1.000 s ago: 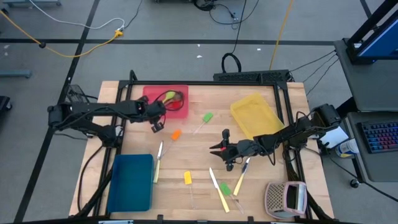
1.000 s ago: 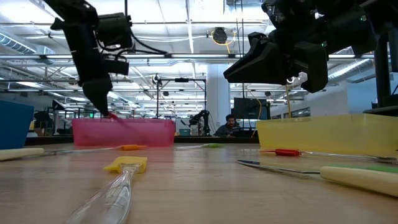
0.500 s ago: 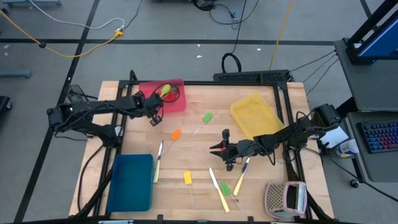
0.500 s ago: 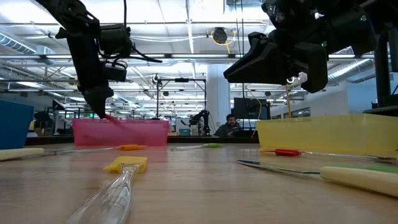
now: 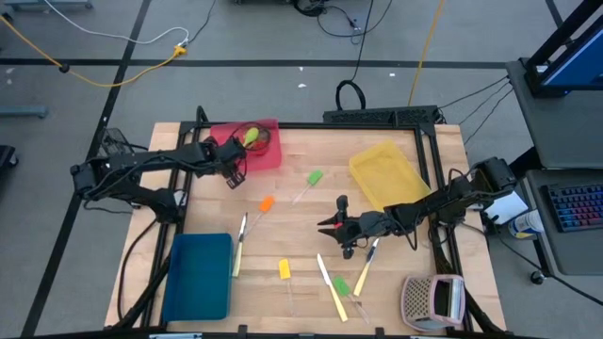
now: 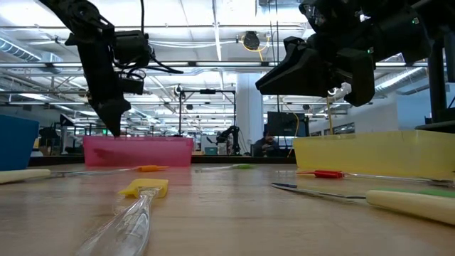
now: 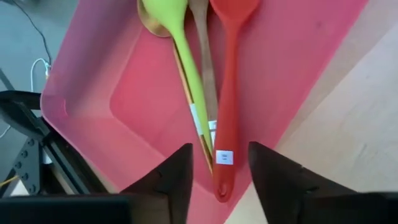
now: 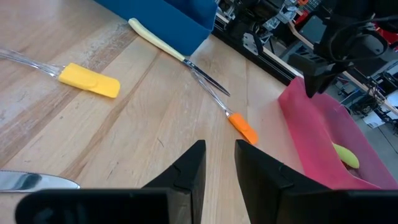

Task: Pick & Place Kitchen Items
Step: Put the red serving spoon into the red bin, then put the left kitchen knife into the blue bin

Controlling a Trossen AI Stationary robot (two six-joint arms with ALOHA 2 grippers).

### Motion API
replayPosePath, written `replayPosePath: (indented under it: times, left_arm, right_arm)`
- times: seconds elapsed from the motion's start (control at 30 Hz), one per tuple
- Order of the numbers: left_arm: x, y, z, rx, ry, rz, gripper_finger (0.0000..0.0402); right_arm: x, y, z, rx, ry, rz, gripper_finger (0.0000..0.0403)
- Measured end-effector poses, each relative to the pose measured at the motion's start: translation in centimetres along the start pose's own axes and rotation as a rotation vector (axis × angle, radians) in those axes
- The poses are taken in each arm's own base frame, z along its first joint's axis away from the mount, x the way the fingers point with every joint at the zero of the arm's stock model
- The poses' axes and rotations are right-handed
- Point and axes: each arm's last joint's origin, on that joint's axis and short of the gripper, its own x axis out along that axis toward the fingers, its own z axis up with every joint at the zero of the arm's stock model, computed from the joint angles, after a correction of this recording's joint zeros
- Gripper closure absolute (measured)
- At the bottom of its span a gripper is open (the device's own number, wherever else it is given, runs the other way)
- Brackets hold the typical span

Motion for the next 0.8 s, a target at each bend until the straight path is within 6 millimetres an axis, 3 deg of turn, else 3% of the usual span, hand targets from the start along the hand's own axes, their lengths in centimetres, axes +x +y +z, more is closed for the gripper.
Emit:
replayPosePath:
  times: [0.17, 0.37, 0.6, 0.8]
  left_arm:
    - [0.0, 0.1, 0.1, -0.038, -0.012, 0.034, 0.0209]
    - [-0.9, 0.1, 1.3, -0.109, -0.074, -0.048, 0.0215]
    - [-3.9, -0.2, 4.3, -0.329, -0.126, -0.423, 0.0254]
    - [-5.9, -3.1, 5.0, -0.31, -0.179, -0.658, 0.0282]
  right_arm:
    - [0.0, 0.0, 0.0, 0.0, 0.0, 0.0, 0.0325]
    - [0.0, 0.0, 0.0, 0.0, 0.001, 0.0, 0.0325]
    - [0.0, 0.0, 0.0, 0.0, 0.001, 0.0, 0.0325]
    - [0.0, 0.0, 0.0, 0.008, 0.001, 0.001, 0.0325]
